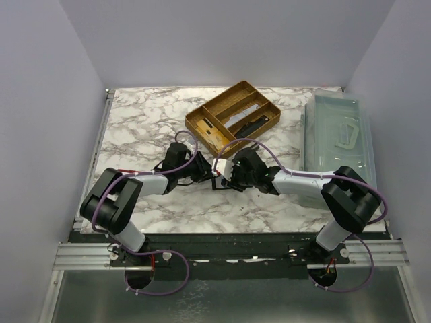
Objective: Take the credit cards out of the card holder
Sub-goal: Remove the credit card from the card holder.
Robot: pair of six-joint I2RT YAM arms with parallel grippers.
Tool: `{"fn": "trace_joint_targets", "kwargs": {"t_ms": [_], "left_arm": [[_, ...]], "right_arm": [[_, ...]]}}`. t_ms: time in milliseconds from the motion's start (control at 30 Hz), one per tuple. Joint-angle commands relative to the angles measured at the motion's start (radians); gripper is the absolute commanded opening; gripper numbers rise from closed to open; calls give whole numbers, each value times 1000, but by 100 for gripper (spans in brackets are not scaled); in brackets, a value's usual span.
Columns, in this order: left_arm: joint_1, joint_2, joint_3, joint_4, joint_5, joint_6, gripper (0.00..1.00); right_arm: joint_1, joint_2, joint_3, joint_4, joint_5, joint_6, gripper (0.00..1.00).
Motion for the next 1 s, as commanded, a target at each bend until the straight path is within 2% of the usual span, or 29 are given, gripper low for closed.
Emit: {"fn": "trace_joint_targets", "kwargs": {"t_ms": [0, 600, 967], "left_arm": [[0, 23, 19, 47, 41, -7, 29], [-3, 70, 36, 90, 63, -26, 29], [-4, 88, 45, 90, 62, -27, 29]], "right_arm": [[-1, -3, 4, 3, 19, 7, 43], [-3, -10, 12, -9, 18, 16, 53], [-20, -33, 18, -17, 9, 21, 55]]}}
